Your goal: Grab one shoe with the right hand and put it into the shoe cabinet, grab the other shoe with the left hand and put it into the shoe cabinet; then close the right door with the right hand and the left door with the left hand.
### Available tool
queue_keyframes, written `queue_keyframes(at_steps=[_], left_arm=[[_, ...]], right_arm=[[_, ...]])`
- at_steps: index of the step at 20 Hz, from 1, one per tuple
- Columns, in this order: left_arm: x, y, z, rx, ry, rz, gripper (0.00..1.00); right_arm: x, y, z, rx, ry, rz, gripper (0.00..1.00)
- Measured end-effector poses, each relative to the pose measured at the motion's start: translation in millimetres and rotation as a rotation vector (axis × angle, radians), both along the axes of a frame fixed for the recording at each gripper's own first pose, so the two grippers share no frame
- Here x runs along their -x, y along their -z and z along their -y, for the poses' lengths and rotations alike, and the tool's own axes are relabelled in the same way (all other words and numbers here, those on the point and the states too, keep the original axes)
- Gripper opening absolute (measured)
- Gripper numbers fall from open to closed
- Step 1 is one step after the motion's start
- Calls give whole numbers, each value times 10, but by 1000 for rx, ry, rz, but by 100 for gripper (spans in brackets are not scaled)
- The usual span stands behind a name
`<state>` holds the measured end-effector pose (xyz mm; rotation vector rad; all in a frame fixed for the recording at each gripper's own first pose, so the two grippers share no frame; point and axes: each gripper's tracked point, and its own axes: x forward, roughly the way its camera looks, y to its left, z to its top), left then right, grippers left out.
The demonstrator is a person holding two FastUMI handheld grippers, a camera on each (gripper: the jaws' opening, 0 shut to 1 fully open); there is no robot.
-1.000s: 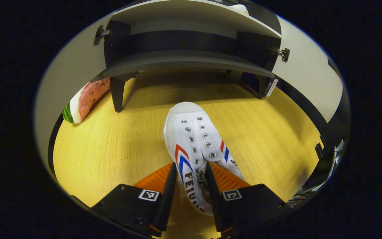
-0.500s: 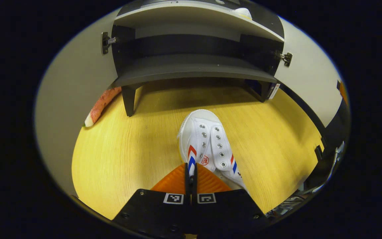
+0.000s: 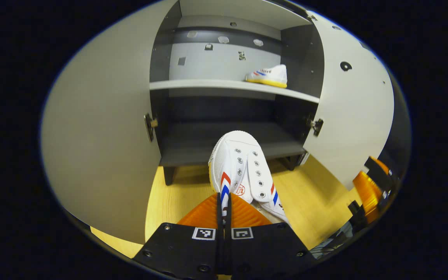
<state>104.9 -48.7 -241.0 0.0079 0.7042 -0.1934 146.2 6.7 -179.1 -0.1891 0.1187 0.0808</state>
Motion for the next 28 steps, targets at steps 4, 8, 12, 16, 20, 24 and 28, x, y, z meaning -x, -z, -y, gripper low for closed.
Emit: queue_keyframes(at_steps=[4,8,12,16,20,24,28], left_arm=[[-364,-698,4,16,-19,155,0],[-722,-1241,64,36,-48,268,0],[-1155,-1638,286,64,-66,371,0],[-1440,-1792,515,138,-77,370,0],[-1905,-1846,596,105,-102,389,1],[-2367,-1762,603,123,-116,362,1],[-2798,-1567,445,78,-150,340,0]], right_arm=[[-11,27,3,-27,-18,13,95],[-59,60,-18,-40,-29,11,96],[-96,92,-68,-54,-46,9,96],[-139,91,-147,-43,-77,13,96],[-214,85,-162,-37,-91,11,96],[-234,126,-133,-39,-87,-19,96],[-272,-7,-111,-53,-88,-3,96]])
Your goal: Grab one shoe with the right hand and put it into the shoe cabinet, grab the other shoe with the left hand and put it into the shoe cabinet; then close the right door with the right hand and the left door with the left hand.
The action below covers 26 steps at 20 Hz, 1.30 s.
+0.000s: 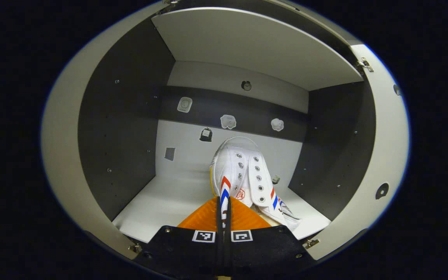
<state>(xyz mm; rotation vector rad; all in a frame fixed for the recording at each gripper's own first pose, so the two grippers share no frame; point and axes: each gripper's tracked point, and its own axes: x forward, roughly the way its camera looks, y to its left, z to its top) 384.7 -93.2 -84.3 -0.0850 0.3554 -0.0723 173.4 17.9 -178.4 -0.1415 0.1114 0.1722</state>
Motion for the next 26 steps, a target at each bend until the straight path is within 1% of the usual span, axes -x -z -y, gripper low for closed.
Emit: queue_keyframes(at_steps=[2,3,6,7,8,11,13,14,15,16,18,19,20,21,22,23,24,25,26], left_arm=[[-148,109,-113,-32,-29,-15,1],[-199,183,-175,-38,-44,-27,0],[-330,420,-256,-22,-66,-72,0],[-329,514,-262,-25,-64,-107,2],[-350,564,-308,-26,-71,-111,1],[-357,638,-371,0,-101,-128,1],[-334,732,-384,4,-96,-154,5],[-336,712,-396,16,-93,-142,10],[-359,690,-358,29,-91,-138,8],[-341,682,-350,25,-90,-135,15],[-352,538,-397,2,-100,-94,23],[-301,495,-294,31,-69,-83,14],[-244,413,-217,51,-41,-73,24],[-180,331,-188,38,-25,-54,37],[-130,215,-215,14,-28,-21,73],[-40,83,-244,-4,-36,6,72],[81,-42,-223,-6,-30,40,82],[197,-187,-178,-3,-9,75,86],[342,-279,-165,9,-6,90,88]], right_arm=[[30,-35,-44,-34,-19,7,95],[29,-52,-49,-41,-23,11,96],[46,-76,-55,-57,-30,23,96],[51,-71,-59,-63,-32,20,96],[58,-73,-62,-65,-34,18,96],[76,-87,-72,-61,-40,34,96],[76,-53,-94,-69,-38,23,96],[84,-56,-115,-74,-41,22,96],[91,-64,-120,-80,-39,26,96],[95,-70,-115,-86,-33,29,96],[101,-93,-108,-93,-21,39,96],[103,-111,-108,-96,-17,42,96],[117,-120,-107,-99,-11,42,96],[131,-136,-105,-99,-7,42,94],[159,-153,-106,-97,-1,45,96],[181,-182,-100,-95,5,50,96],[211,-209,-98,-89,9,55,96],[233,-254,-84,-74,13,63,96],[264,-304,-45,-52,25,78,96]])
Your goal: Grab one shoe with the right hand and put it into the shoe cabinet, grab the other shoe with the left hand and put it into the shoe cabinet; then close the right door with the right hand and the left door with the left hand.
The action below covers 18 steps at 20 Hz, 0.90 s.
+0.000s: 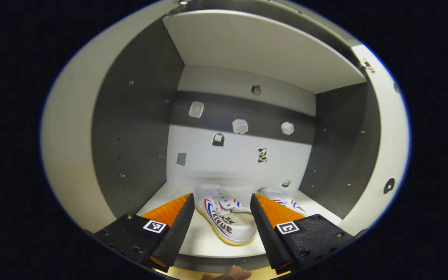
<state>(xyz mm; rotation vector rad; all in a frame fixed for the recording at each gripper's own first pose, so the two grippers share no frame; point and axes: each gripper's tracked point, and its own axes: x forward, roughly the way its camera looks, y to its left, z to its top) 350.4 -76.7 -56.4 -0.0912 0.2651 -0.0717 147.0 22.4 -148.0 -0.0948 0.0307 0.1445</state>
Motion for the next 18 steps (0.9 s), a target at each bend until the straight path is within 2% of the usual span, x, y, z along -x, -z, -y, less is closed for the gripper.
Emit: queue_keyframes(at_steps=[3,5,7,10,13,18], left_arm=[[400,-270,5,8,30,57,90],[659,-402,-19,-19,53,90,95],[913,-458,-73,-34,63,100,95],[1278,-399,-69,-37,120,85,96],[1539,-335,-172,-22,123,72,97],[1964,-341,-233,14,182,125,96]], right_arm=[[62,-233,180,34,62,58,96],[124,-328,264,23,80,70,96],[151,-411,429,8,120,81,96],[215,-496,652,-2,174,82,96],[307,-658,892,-3,220,105,96],[437,-986,1440,27,295,121,94]])
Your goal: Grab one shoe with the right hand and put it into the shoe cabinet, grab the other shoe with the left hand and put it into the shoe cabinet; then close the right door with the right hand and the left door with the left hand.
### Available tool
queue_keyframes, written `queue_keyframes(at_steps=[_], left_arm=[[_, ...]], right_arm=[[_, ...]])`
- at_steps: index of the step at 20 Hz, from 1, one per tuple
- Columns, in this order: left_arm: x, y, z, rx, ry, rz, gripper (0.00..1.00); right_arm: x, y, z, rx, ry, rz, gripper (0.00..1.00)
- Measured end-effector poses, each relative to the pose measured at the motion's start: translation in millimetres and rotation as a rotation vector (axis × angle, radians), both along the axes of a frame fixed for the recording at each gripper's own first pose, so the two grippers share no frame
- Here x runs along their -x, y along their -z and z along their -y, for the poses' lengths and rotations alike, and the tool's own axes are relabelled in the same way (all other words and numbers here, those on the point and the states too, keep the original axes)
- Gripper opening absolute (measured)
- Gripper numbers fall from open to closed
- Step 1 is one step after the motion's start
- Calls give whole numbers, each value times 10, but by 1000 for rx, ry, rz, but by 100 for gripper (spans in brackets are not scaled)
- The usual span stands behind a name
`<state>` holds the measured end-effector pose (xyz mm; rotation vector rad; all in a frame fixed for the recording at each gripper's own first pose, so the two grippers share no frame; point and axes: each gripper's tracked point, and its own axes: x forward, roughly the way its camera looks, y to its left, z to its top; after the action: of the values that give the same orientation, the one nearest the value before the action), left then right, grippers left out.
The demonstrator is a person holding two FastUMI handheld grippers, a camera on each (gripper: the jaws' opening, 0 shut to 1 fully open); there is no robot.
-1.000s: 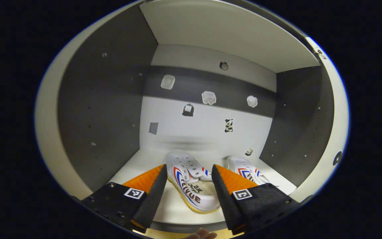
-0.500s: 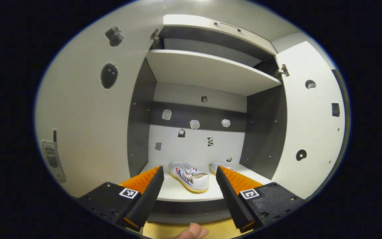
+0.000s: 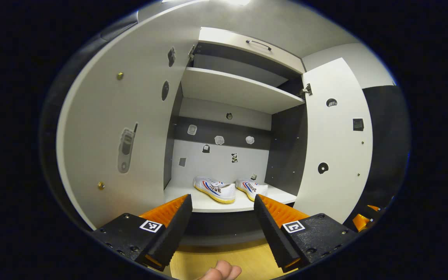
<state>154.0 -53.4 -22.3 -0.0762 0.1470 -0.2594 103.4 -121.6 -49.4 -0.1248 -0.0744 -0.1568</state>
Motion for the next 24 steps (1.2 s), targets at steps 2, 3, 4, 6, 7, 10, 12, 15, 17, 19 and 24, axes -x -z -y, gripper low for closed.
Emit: queue_keyframes(at_steps=[2,3,4,6,7,10,12,15,17,19,24], left_arm=[[151,101,-64,-31,18,-3,96],[195,142,-150,-43,4,-4,96],[237,164,-143,-46,14,-6,96],[344,215,-105,-25,50,-15,94],[395,242,-100,-10,60,-25,95],[522,324,-65,-4,95,-41,97],[595,411,-53,-27,105,-50,96],[719,483,47,-49,142,-55,97],[735,512,121,-68,146,-51,97],[757,500,184,-72,152,-39,97],[853,465,206,-95,163,-22,96]], right_arm=[[64,-200,311,57,50,9,96],[91,-291,440,88,68,8,96],[108,-388,572,113,84,8,94],[72,-505,780,137,85,-17,96],[27,-529,897,139,81,-36,94],[-151,-580,1285,149,78,-99,96],[-316,-666,1497,145,74,-124,96],[-574,-888,1781,111,54,-128,96],[-730,-1067,1937,72,59,-127,96],[-840,-1285,2060,53,94,-116,96],[-933,-1903,1354,52,-47,-32,97]])
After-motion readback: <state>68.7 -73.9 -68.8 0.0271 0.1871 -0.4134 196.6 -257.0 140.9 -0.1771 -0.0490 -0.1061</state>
